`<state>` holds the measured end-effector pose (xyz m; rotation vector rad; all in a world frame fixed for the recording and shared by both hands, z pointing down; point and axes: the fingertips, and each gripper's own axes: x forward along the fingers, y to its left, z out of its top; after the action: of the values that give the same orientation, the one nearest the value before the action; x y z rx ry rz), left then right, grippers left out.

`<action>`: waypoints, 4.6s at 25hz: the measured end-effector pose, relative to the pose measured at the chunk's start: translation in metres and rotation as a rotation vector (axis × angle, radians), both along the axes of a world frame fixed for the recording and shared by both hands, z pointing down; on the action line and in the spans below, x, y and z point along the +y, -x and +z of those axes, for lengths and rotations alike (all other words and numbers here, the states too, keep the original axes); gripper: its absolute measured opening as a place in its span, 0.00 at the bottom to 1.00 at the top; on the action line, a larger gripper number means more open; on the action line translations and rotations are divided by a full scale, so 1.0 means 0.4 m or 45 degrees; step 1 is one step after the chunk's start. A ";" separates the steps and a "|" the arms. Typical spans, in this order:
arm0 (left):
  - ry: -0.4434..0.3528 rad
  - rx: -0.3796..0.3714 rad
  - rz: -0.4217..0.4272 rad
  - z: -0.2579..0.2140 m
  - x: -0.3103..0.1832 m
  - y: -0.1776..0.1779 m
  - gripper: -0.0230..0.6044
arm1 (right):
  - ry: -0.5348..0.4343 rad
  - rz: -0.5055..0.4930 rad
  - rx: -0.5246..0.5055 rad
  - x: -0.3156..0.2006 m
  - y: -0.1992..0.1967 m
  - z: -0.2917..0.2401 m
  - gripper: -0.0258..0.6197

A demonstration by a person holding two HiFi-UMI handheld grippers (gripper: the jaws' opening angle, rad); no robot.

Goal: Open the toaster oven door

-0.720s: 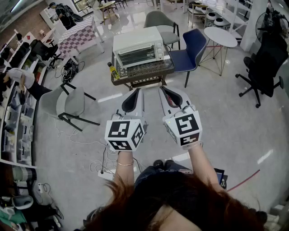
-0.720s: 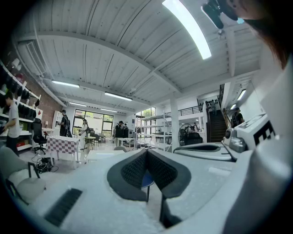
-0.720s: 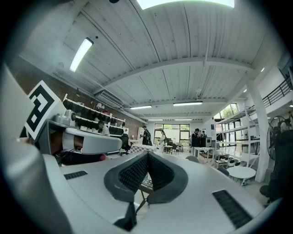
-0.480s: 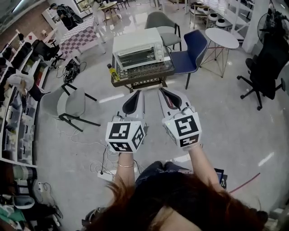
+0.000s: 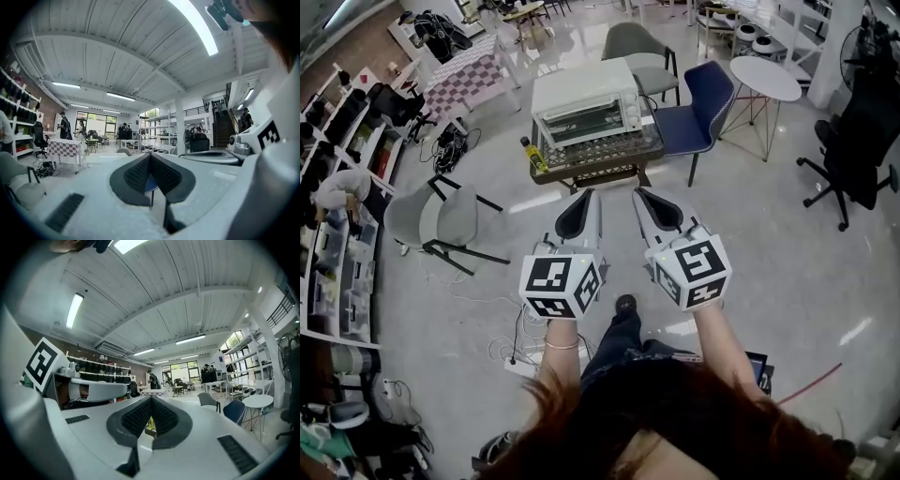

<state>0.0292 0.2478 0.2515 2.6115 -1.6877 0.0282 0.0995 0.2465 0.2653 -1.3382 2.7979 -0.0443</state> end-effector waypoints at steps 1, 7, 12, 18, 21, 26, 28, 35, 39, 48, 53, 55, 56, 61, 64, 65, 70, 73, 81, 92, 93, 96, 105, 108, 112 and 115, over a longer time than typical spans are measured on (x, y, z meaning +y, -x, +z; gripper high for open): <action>0.002 0.001 0.002 0.004 -0.009 0.000 0.06 | -0.006 0.006 -0.001 -0.008 -0.001 0.001 0.03; 0.021 0.007 0.013 0.024 -0.086 0.011 0.06 | -0.007 0.002 -0.029 -0.074 0.010 0.013 0.03; 0.053 0.022 0.039 0.038 -0.148 0.042 0.06 | 0.014 0.047 -0.012 -0.135 0.040 0.015 0.03; 0.073 0.018 0.077 0.056 -0.248 0.080 0.06 | 0.040 0.108 0.027 -0.239 0.078 0.038 0.03; 0.080 0.026 0.105 0.062 -0.293 0.105 0.06 | 0.067 0.137 0.005 -0.286 0.101 0.044 0.03; 0.085 0.034 0.118 0.069 -0.375 0.153 0.06 | 0.096 0.176 -0.010 -0.378 0.137 0.052 0.03; 0.087 0.040 0.123 0.077 -0.409 0.171 0.06 | 0.104 0.195 -0.021 -0.419 0.150 0.060 0.03; 0.084 0.043 0.138 0.078 -0.480 0.230 0.06 | 0.094 0.269 -0.013 -0.501 0.191 0.064 0.03; 0.064 0.043 0.145 0.069 -0.514 0.250 0.06 | 0.093 0.288 0.013 -0.540 0.219 0.071 0.03; 0.045 0.009 0.205 0.077 -0.567 0.248 0.06 | 0.074 0.304 0.025 -0.603 0.245 0.074 0.03; 0.035 0.023 0.193 0.075 -0.602 0.253 0.06 | 0.071 0.292 0.047 -0.639 0.255 0.078 0.03; 0.035 0.026 0.190 0.080 -0.617 0.253 0.06 | 0.068 0.291 0.060 -0.656 0.259 0.082 0.03; 0.036 0.027 0.189 0.082 -0.627 0.254 0.06 | 0.069 0.288 0.061 -0.667 0.262 0.084 0.03; 0.038 0.040 0.182 0.082 -0.692 0.256 0.06 | 0.065 0.275 0.057 -0.733 0.273 0.086 0.03; 0.039 0.039 0.170 0.091 -0.736 0.261 0.06 | 0.069 0.274 0.057 -0.776 0.276 0.099 0.03; 0.038 0.037 0.164 0.094 -0.750 0.261 0.06 | 0.073 0.272 0.056 -0.791 0.275 0.105 0.03; 0.032 0.038 0.129 0.095 -0.822 0.264 0.06 | 0.098 0.257 0.061 -0.867 0.270 0.124 0.03; 0.036 0.037 0.112 0.100 -0.863 0.267 0.06 | 0.108 0.246 0.081 -0.910 0.276 0.136 0.03; 0.068 0.047 0.078 0.132 -0.961 0.273 0.06 | 0.168 0.209 0.069 -1.008 0.285 0.180 0.03; 0.077 0.052 0.062 0.159 -1.068 0.264 0.06 | 0.253 0.185 0.046 -1.121 0.287 0.237 0.04; 0.077 0.050 0.060 0.159 -1.077 0.261 0.06 | 0.266 0.179 0.043 -1.130 0.286 0.242 0.05; 0.074 0.038 0.048 0.165 -1.098 0.260 0.06 | 0.305 0.158 0.042 -1.154 0.291 0.264 0.08; 0.084 0.002 -0.005 0.196 -1.154 0.280 0.06 | 0.413 0.136 0.029 -1.223 0.300 0.336 0.10; 0.095 -0.004 -0.018 0.203 -1.170 0.269 0.06 | 0.453 0.132 0.016 -1.242 0.286 0.356 0.11; 0.099 0.004 -0.028 0.209 -1.190 0.264 0.06 | 0.516 0.124 -0.024 -1.267 0.283 0.386 0.13; 0.097 0.005 -0.034 0.216 -1.201 0.263 0.06 | 0.562 0.117 -0.045 -1.281 0.284 0.412 0.14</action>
<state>-0.0760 -0.2328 0.3380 2.5323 -1.6848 0.0849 -0.0140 -0.2658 0.4301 -1.5199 2.7932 -0.7112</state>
